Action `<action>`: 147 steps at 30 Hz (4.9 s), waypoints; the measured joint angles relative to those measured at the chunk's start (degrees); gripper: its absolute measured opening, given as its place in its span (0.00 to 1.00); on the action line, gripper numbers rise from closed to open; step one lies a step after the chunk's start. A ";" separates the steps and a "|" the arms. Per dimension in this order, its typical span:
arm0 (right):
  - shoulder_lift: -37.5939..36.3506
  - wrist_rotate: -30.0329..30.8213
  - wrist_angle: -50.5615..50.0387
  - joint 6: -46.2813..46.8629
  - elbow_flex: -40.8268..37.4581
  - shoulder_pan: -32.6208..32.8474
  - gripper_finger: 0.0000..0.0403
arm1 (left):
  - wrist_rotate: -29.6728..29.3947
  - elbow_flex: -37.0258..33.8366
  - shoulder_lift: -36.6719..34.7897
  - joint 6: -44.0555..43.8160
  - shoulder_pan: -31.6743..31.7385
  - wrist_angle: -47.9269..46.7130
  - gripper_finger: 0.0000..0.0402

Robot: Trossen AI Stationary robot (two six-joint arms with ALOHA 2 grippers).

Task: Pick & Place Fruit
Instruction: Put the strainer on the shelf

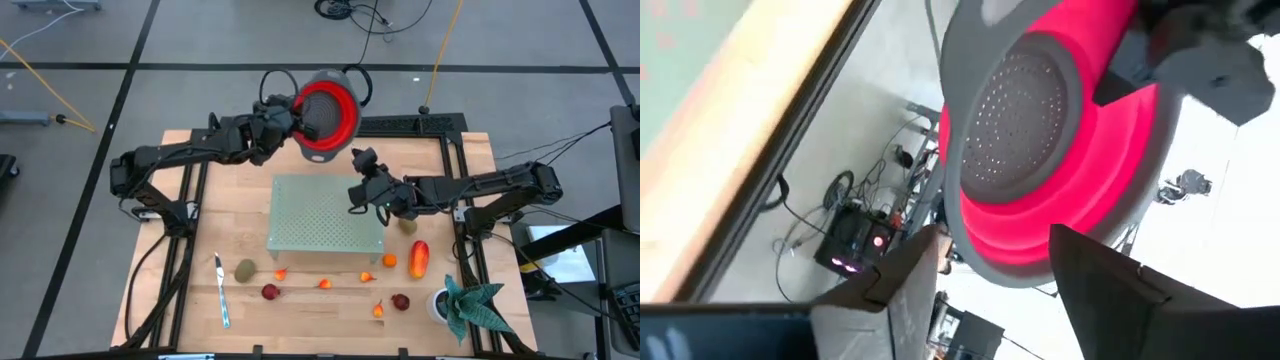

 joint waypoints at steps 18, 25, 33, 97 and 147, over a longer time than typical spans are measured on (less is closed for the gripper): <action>-0.02 13.79 -1.00 23.06 0.00 3.27 0.45 | 20.75 0.00 0.00 -8.50 12.20 -4.96 0.03; -1.42 13.12 -4.92 34.51 0.00 3.22 0.44 | 32.38 0.00 -0.25 -13.42 14.72 -8.11 0.03; -5.45 1.42 -18.20 56.01 0.00 2.37 0.44 | 36.67 0.00 -3.49 -14.52 15.25 -9.30 0.03; -52.45 -52.77 -19.79 77.08 -29.85 -7.82 0.00 | 49.04 0.02 -8.33 -26.32 10.32 -18.34 0.03; -81.24 -58.57 -8.35 81.11 -51.52 -7.79 0.00 | 49.24 0.04 -8.31 -30.01 9.32 -18.32 0.03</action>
